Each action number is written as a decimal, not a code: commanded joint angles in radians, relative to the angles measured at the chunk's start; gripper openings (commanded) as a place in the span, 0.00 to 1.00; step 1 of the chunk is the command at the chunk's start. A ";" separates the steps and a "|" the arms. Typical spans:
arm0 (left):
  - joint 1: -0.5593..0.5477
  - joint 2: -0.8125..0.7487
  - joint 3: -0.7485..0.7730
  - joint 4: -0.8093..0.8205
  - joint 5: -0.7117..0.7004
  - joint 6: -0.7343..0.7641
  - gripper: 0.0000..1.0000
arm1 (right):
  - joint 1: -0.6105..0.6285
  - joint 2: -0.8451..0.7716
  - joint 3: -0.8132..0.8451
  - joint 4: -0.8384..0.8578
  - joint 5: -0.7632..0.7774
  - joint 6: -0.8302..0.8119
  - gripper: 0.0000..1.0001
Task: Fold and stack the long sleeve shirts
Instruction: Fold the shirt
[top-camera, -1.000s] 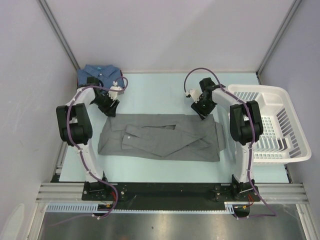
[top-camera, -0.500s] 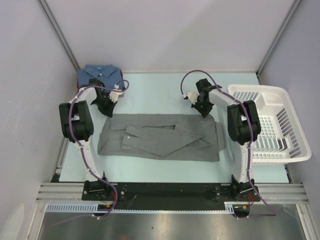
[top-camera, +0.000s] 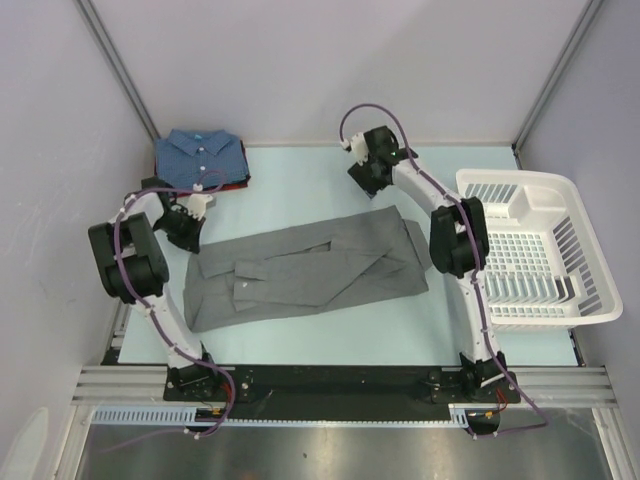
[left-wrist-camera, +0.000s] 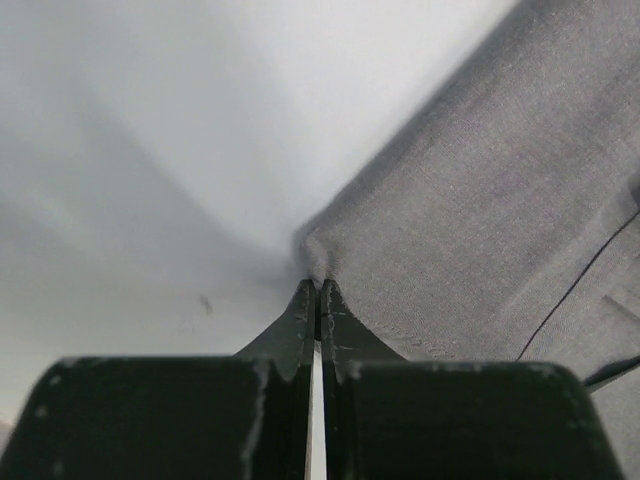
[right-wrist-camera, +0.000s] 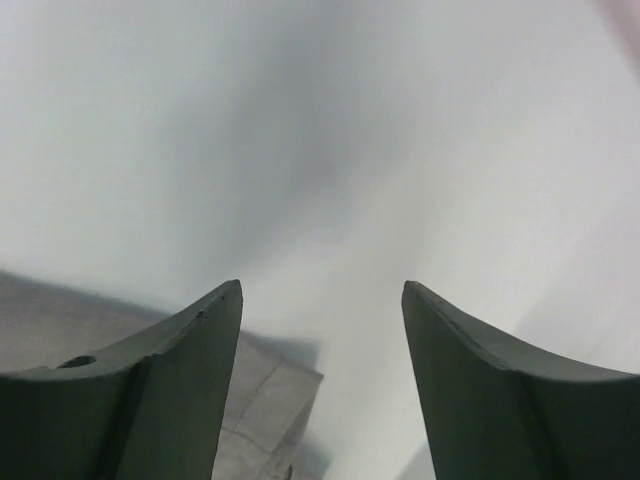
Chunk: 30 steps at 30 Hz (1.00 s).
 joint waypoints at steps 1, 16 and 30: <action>0.067 -0.077 -0.154 0.015 -0.083 -0.046 0.02 | -0.002 -0.119 0.166 -0.042 -0.151 0.187 0.72; 0.044 -0.208 -0.075 -0.065 0.134 0.126 0.51 | -0.021 -0.659 -0.665 -0.135 -0.400 0.338 0.61; -0.155 -0.196 -0.036 -0.064 0.158 0.124 0.54 | -0.019 -0.704 -0.942 -0.041 -0.159 0.240 0.55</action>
